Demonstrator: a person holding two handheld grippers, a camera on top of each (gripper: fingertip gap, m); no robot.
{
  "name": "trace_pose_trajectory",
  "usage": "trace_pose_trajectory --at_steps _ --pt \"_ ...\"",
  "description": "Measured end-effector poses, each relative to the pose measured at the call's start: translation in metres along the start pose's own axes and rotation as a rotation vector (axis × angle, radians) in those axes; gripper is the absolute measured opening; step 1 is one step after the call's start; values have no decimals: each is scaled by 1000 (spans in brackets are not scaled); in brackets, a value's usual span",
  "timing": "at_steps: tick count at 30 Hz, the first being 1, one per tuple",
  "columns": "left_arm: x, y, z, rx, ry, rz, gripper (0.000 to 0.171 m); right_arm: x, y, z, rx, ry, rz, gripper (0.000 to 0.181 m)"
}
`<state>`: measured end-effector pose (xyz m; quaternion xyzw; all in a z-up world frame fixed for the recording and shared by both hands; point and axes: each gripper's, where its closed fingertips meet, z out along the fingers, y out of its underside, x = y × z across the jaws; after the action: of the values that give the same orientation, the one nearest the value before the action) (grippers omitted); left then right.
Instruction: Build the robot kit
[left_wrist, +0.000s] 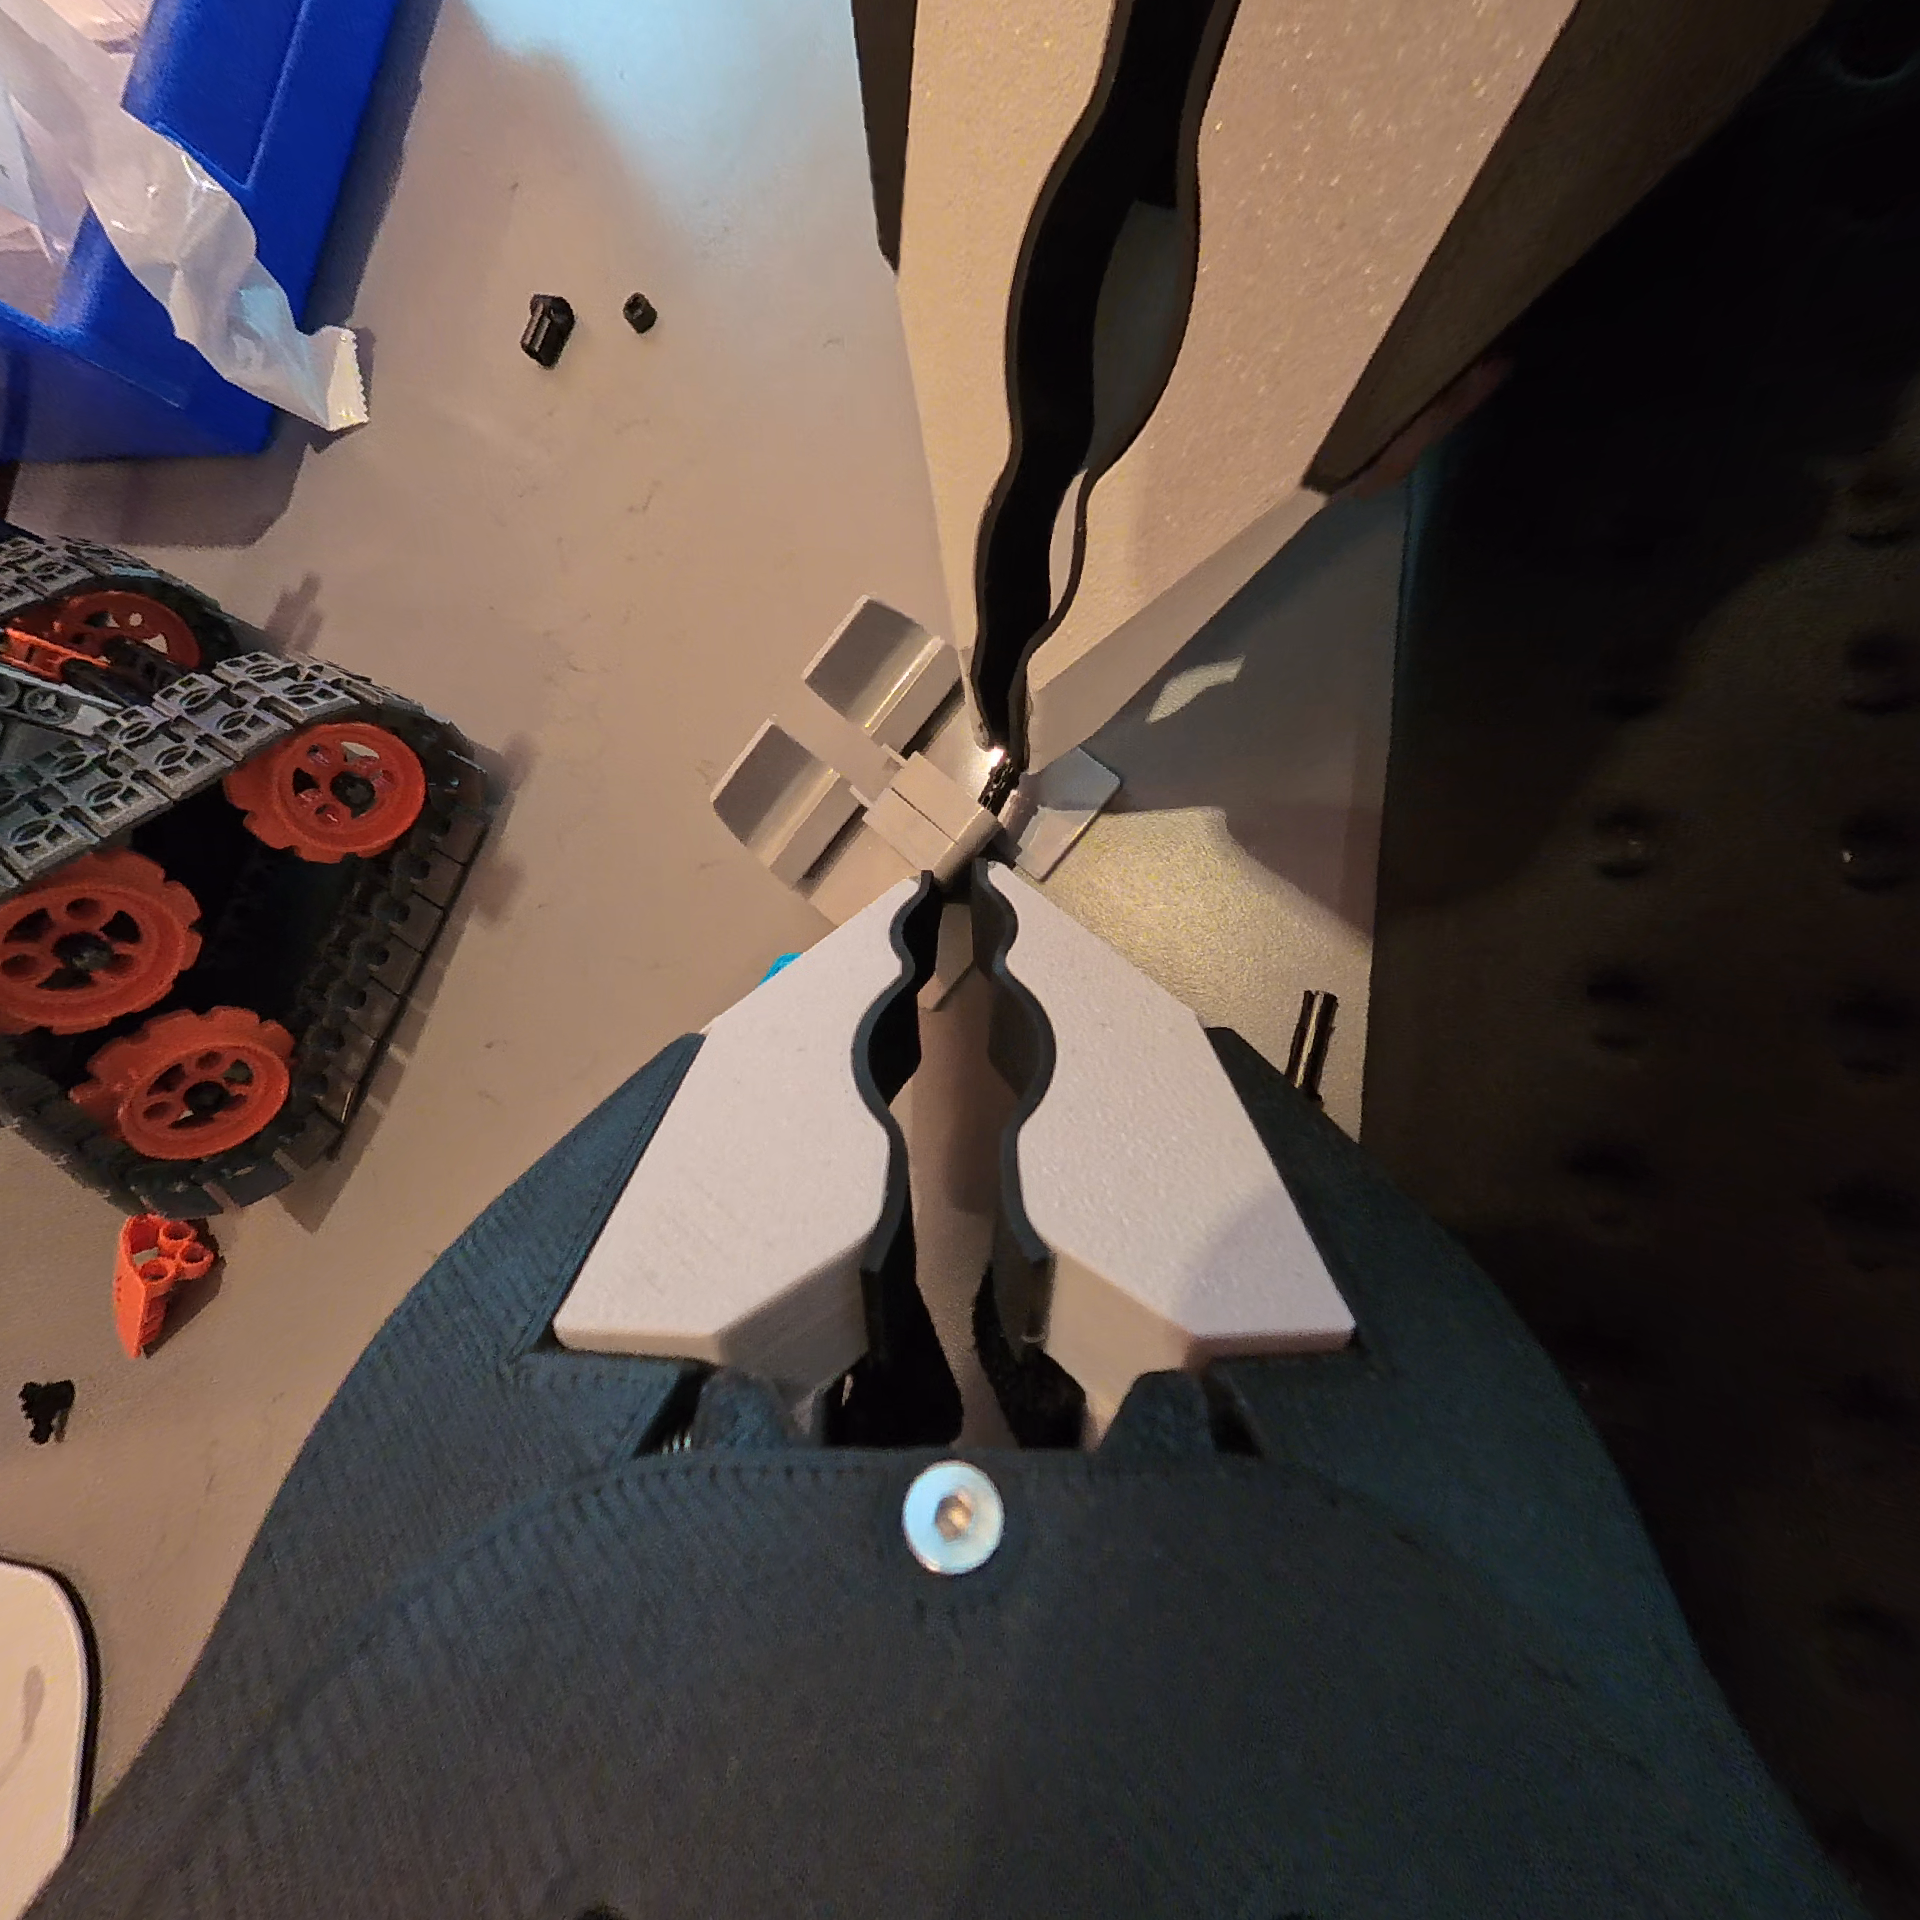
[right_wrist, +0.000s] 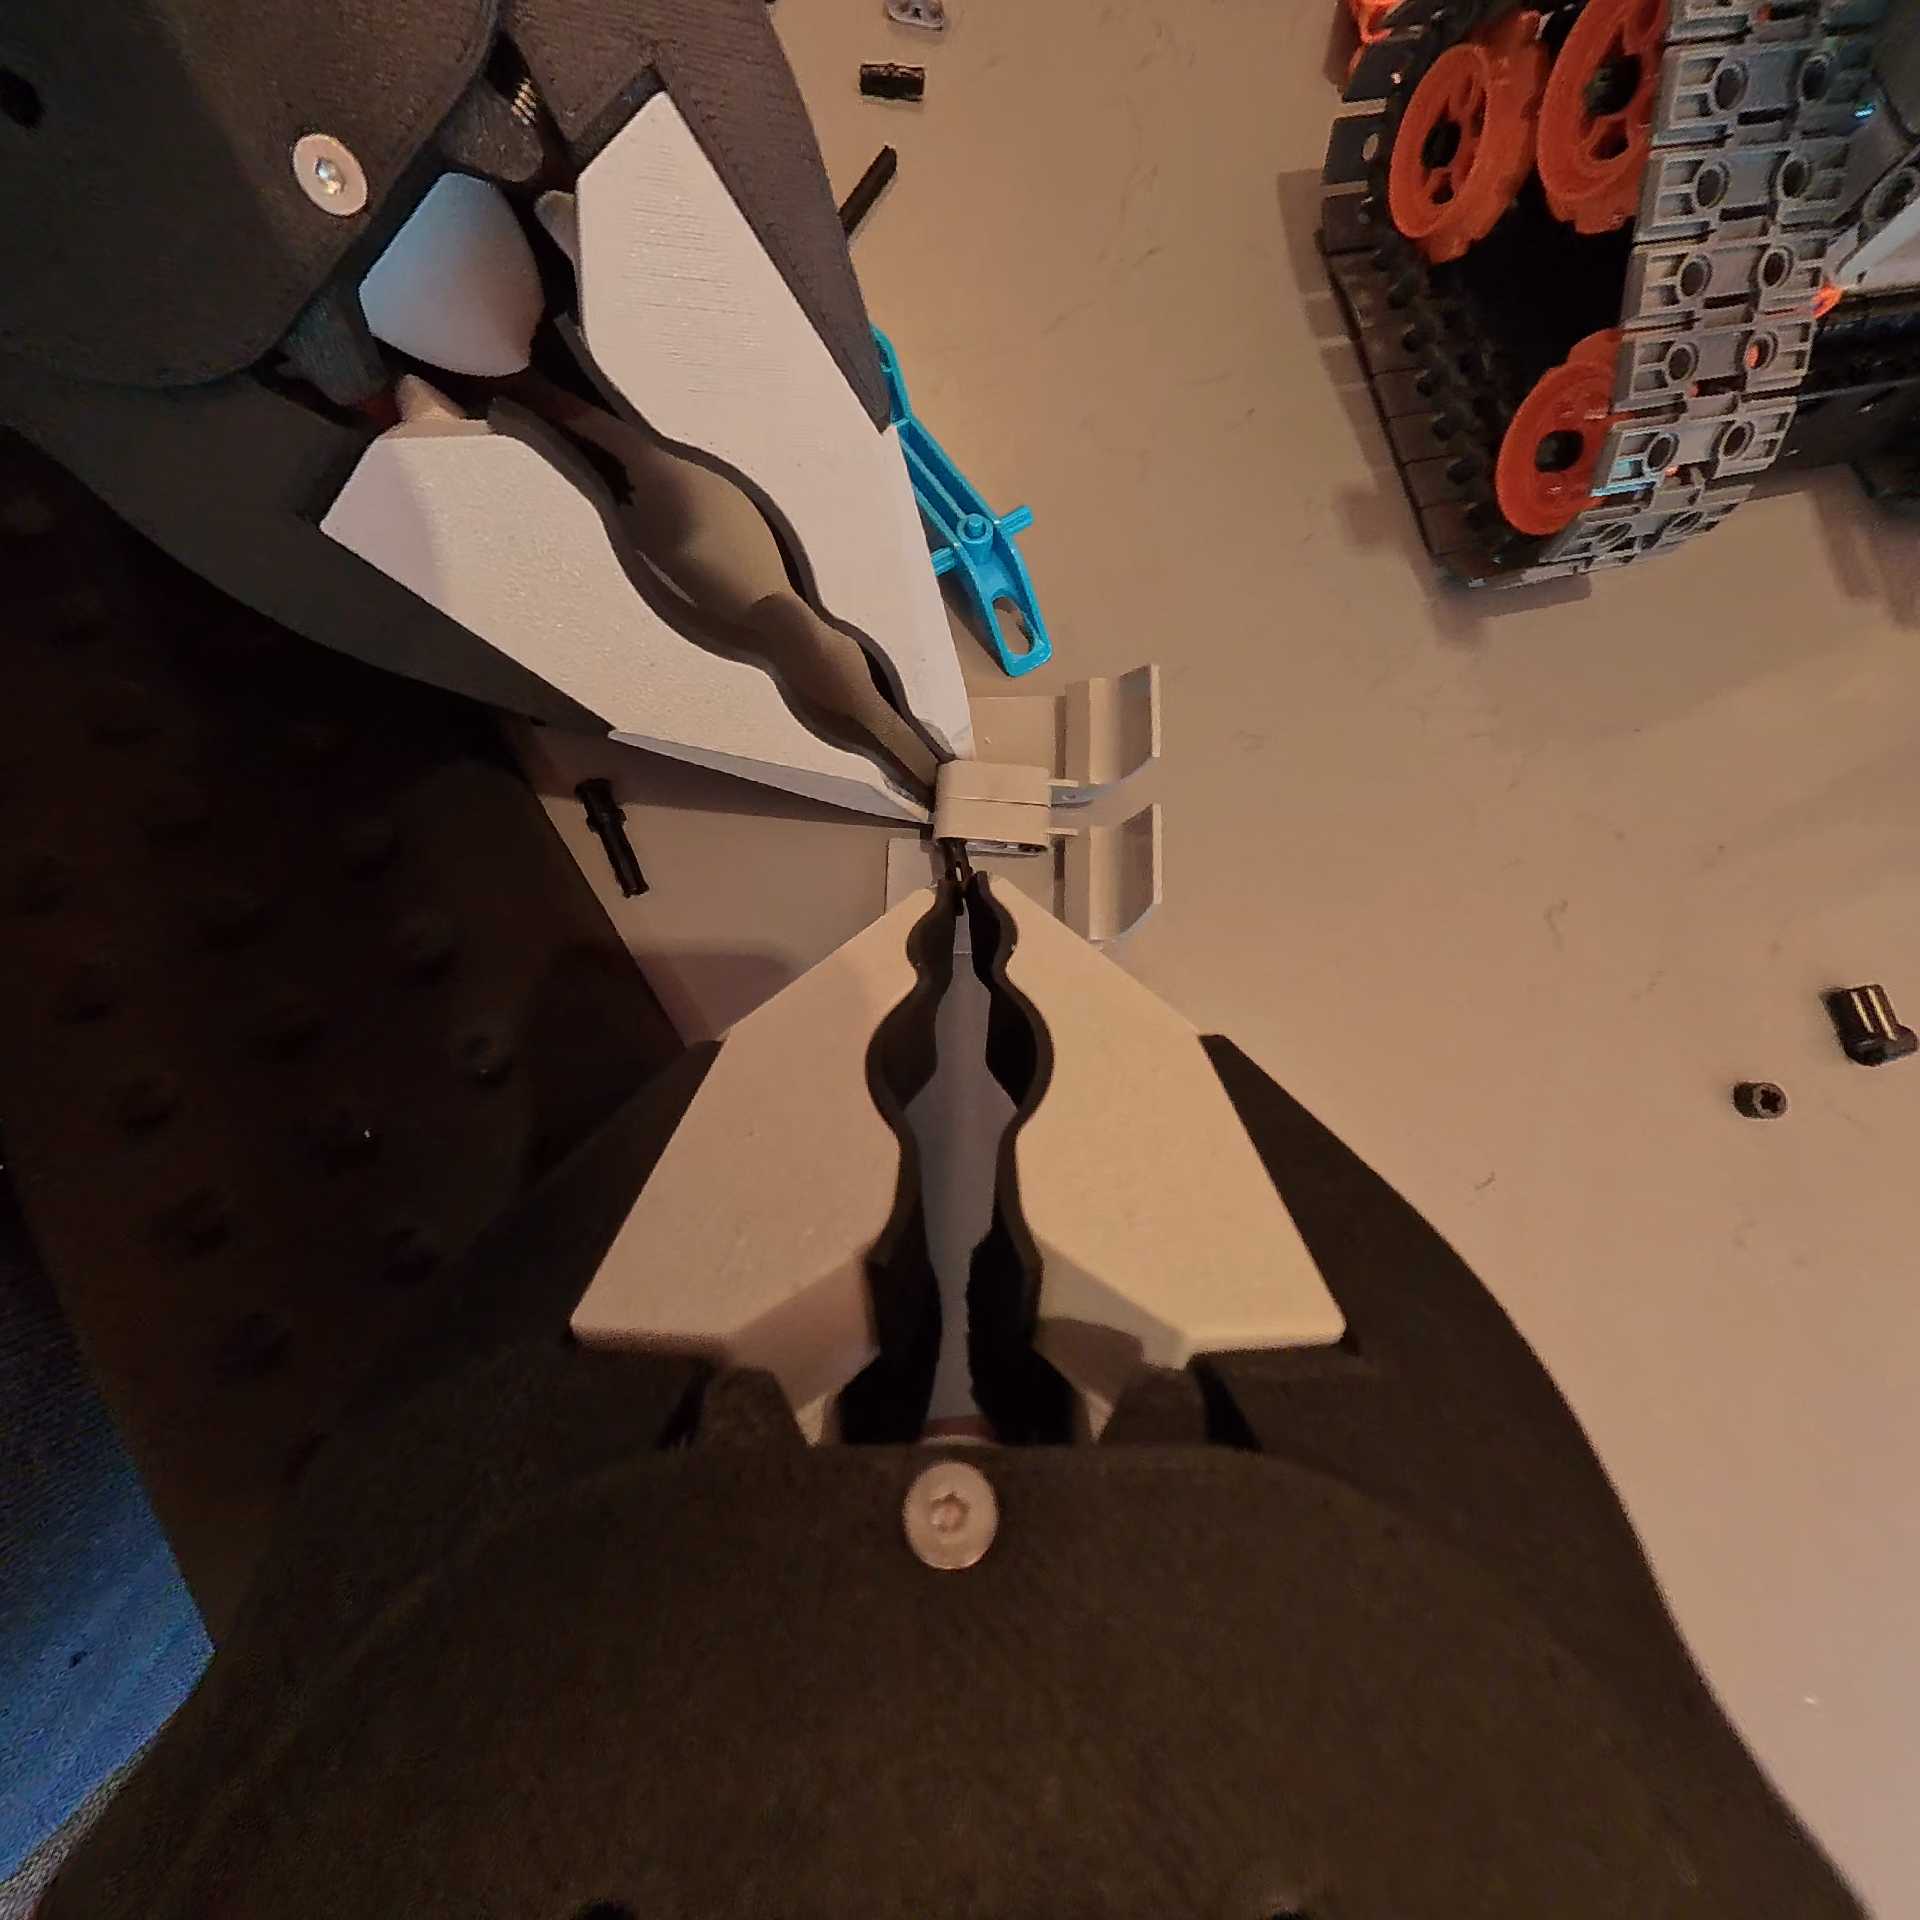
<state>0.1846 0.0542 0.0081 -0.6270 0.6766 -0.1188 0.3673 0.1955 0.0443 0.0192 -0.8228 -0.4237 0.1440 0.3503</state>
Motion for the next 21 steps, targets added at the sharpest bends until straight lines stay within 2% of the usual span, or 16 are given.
trace_pose_trajectory --at_steps 18,19,21 --pt "-1 -4 3 -9 -21 -23 2 3 -3 3 7 40 -8 0" --pt "0 -5 3 -3 -9 -34 3 2 -5 3 20 30 -10 0" --pt "30 -21 3 63 123 -31 1 -1 -18 6 68 20 -12 0"
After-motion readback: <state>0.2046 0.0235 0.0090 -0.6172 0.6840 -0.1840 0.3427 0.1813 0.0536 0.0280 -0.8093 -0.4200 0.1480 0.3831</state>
